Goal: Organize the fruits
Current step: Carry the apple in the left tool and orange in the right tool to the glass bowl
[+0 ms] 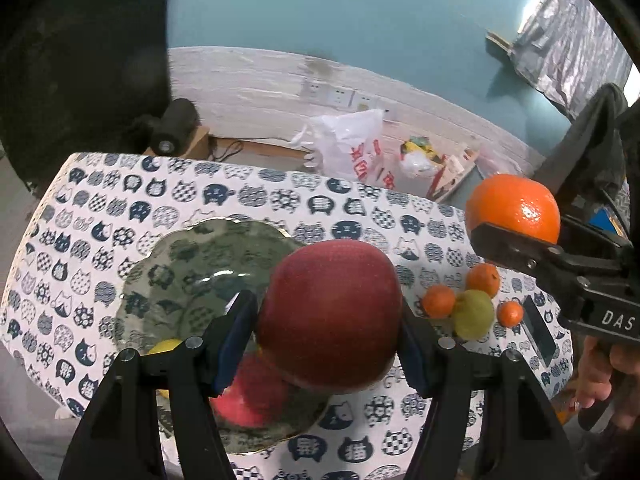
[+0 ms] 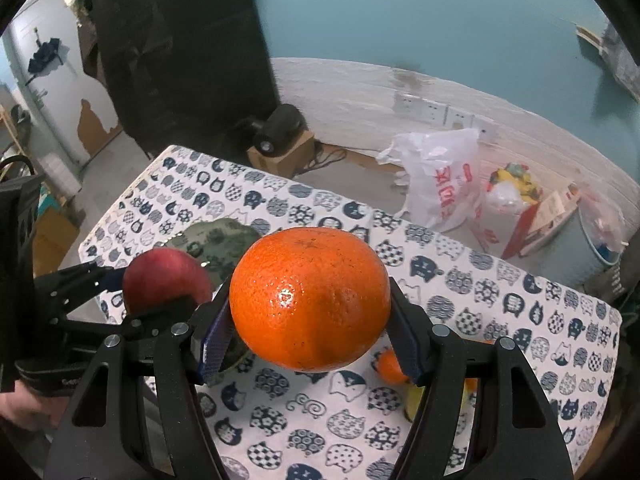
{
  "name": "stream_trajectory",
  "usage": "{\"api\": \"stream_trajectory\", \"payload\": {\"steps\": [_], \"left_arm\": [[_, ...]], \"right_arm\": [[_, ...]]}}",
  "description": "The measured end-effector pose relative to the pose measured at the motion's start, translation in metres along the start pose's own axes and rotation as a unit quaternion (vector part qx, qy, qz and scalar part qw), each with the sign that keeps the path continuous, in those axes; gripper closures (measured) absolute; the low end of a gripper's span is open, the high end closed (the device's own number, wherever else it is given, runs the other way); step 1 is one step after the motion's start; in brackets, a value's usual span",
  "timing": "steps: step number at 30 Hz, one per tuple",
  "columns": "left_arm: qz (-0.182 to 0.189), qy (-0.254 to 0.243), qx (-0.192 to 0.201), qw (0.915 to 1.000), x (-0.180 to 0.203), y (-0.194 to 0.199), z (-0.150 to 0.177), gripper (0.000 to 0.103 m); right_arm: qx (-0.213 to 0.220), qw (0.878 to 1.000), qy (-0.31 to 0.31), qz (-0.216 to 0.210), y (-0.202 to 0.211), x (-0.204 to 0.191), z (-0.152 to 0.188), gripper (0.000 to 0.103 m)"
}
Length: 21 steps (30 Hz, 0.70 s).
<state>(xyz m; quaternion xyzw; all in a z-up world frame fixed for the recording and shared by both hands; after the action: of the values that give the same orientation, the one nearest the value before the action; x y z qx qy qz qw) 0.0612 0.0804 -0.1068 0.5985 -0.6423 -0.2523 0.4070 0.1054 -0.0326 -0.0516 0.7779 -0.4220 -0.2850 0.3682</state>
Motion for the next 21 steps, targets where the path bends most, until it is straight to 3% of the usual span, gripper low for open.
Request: {"api": "stream_trajectory", "payload": {"steps": [21], "left_arm": [[-0.037, 0.06, -0.029, 0.9971, -0.075, -0.035, 0.009, 0.036]], "right_arm": [[-0.036, 0.998, 0.028, -0.033, -0.048, -0.047, -0.006, 0.034]]}}
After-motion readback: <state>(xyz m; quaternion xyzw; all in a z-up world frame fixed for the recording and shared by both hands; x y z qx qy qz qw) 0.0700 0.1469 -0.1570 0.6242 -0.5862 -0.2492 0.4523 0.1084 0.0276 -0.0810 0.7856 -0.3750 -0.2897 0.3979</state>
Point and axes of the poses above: each gripper's, at about its wrist camera, not at the fingertips, and y roughly against the way its jaws point, x to its right, z to its underside, the point moved 2 cm from there along -y, roughly the way its jaws point
